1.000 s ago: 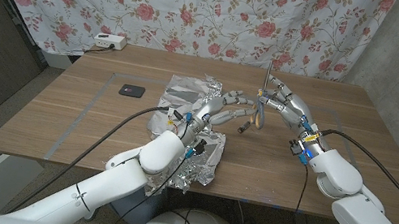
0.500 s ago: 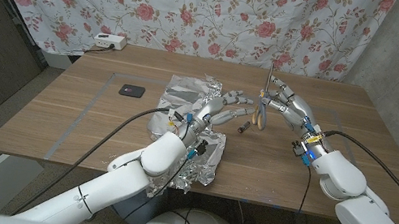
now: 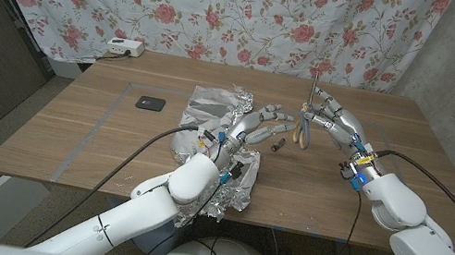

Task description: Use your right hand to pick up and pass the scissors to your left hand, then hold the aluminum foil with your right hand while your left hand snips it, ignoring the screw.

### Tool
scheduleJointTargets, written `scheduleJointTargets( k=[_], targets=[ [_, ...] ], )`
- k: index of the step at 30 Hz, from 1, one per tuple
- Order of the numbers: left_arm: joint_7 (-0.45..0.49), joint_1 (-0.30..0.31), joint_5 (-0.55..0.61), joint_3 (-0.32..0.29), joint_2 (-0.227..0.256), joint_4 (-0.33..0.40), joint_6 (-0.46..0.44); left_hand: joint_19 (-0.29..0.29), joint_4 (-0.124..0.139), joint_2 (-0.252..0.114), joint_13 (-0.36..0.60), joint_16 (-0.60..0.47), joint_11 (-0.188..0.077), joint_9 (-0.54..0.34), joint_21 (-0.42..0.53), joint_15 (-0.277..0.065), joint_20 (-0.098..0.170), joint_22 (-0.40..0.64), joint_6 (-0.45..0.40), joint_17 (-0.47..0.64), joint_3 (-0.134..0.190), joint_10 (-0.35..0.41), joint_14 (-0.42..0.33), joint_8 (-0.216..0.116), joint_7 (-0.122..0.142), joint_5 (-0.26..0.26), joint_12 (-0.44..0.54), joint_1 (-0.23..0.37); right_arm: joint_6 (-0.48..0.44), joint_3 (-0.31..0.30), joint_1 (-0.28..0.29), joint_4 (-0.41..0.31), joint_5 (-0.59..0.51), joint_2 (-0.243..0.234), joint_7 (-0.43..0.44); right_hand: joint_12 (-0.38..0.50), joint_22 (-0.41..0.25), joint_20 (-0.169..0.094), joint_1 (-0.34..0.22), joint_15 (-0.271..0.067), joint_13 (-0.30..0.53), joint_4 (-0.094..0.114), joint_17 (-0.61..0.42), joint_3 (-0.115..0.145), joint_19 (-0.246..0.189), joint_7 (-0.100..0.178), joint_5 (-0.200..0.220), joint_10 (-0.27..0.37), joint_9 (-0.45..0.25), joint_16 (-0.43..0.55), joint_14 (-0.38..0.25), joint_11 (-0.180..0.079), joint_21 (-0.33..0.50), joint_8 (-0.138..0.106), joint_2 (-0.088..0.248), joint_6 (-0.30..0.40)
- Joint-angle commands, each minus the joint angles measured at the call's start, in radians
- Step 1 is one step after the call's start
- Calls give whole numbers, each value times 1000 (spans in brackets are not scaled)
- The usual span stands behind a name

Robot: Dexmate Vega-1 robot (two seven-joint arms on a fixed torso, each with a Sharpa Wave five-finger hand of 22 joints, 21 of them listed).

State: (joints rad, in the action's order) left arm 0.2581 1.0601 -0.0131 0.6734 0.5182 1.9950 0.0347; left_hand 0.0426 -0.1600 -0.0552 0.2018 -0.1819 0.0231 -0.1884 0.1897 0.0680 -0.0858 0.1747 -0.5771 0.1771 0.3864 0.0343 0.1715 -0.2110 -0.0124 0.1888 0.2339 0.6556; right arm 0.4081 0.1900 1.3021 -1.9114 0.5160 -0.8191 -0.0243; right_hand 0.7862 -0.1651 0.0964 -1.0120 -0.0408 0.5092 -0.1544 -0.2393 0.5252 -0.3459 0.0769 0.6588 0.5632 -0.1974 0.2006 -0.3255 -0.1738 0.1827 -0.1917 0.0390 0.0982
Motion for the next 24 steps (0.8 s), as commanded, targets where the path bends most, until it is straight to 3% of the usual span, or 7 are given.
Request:
scheduleJointTargets(
  k=[1, 6, 24],
  targets=[
    [3, -3, -8, 24, -23, 2, -22, -2, -2, 0, 6, -7, 5, -6, 8, -2, 3, 2, -11, 1, 6, 9, 13, -4, -12, 8, 5, 15, 6, -35, 31, -13, 12, -10, -5, 37, -4, 0, -1, -166, 34, 0, -3, -1, 1, -2, 6, 13, -3, 5, 5, -13, 6, -2, 8, 11],
    [18, 2, -2, 21, -21, 3, -29, -3, -3, 0, 6, -7, 2, -6, 7, -3, 3, 2, -16, 1, 6, 11, 11, -5, -17, 9, 5, 18, 9, -35, 37, -19, 16, -6, -12, 38, -4, 1, -1, -167, 33, -1, -3, -2, 0, -2, 6, 13, -3, 5, 4, -13, 6, -2, 8, 11],
    [-16, -21, -27, 33, -20, -41, -9, -6, -14, -19, 5, -6, -3, -6, 7, -3, 1, 2, -33, 1, 29, 16, 8, -6, 5, 26, 6, 59, -5, -18, 26, -41, 24, 14, -15, 41, -4, 0, -2, -166, 32, -1, -2, -2, 0, -2, 8, 12, -3, 5, 4, -13, 6, -2, 8, 11]
  ],
)
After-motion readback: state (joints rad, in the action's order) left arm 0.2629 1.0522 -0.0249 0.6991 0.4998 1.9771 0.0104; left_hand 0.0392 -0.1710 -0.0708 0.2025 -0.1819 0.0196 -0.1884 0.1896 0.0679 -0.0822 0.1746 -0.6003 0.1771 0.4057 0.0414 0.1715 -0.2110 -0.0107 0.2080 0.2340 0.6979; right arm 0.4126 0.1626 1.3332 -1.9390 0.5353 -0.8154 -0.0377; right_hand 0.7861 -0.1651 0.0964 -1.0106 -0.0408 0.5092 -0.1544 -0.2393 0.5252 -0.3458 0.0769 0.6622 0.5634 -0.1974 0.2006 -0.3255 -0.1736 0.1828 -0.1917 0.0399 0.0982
